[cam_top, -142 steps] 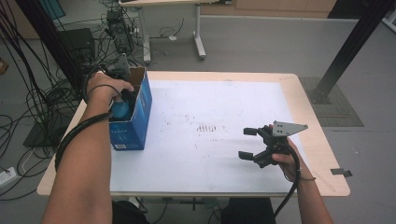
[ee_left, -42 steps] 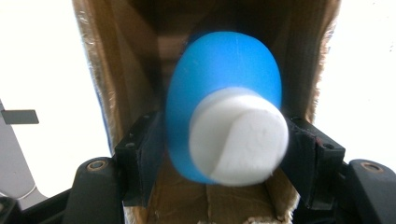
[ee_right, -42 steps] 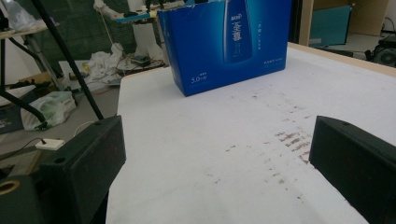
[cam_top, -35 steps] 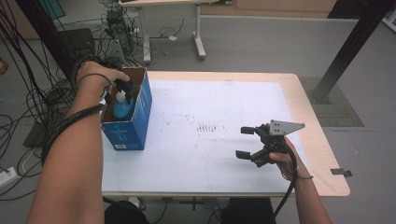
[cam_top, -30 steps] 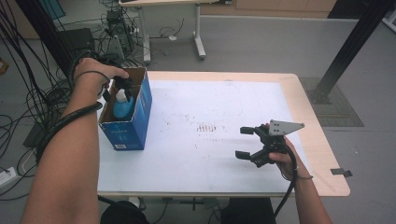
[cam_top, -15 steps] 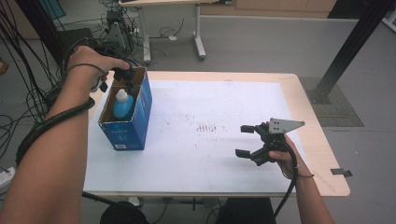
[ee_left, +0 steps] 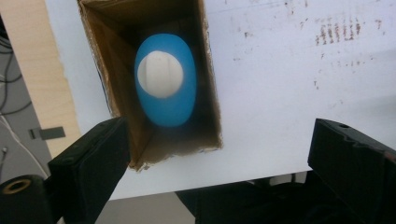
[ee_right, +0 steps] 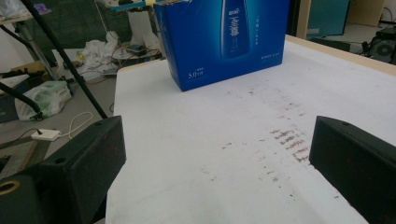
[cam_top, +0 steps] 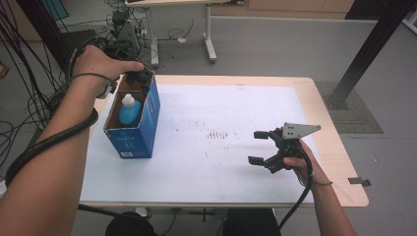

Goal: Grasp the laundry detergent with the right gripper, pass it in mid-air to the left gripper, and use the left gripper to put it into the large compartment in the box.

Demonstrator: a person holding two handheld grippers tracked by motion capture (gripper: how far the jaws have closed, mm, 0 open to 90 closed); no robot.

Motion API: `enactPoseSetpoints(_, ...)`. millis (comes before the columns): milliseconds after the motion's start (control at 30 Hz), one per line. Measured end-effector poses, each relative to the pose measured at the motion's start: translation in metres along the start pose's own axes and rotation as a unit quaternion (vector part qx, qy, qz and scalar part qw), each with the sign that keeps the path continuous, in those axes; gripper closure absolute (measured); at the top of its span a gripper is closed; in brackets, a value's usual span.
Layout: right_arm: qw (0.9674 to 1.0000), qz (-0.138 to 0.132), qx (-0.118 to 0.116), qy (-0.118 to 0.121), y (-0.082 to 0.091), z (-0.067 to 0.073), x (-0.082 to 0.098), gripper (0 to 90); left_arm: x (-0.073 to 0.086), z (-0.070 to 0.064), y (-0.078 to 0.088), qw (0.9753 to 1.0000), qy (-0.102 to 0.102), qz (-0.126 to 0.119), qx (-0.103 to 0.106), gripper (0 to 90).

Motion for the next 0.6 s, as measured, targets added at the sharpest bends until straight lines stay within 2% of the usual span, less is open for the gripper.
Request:
enactPoseSetpoints(100, 1.0, 0.004, 0.002, -0.001, 0.0, -0.002, 0.0, 3.6, 0.001, -0.006, 0.0, 1.0, -0.007, -0.003, 0.0, 6.0)
enactPoseSetpoints(300, 1.0, 0.004, 0.009, 0.001, 0.001, -0.005, -0.004, 3.6, 0.003, -0.031, 0.001, 0.999, -0.036, -0.019, 0.02, 5.5)
enactPoseSetpoints(400, 0.9999, 0.007, 0.01, 0.001, 0.002, -0.005, -0.003, 3.6, 0.006, -0.045, 0.0, 0.9974, -0.06, -0.028, 0.031, 5.4)
enactPoseSetpoints(600, 0.9999, 0.013, 0.01, 0.0, -0.001, -0.005, 0.0, 3.6, 0.015, -0.071, -0.012, 0.9944, -0.087, -0.033, 0.05, 5.6)
Point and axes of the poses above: each handheld gripper's, and its own axes: y roughly backward along the jaws, x roughly out of its underside, z roughly to its left, the point moved 7 cm from there along -y, roughly forward along the jaws, and after that the axes turned 13 degrees about -z, right-handed, at the moved point
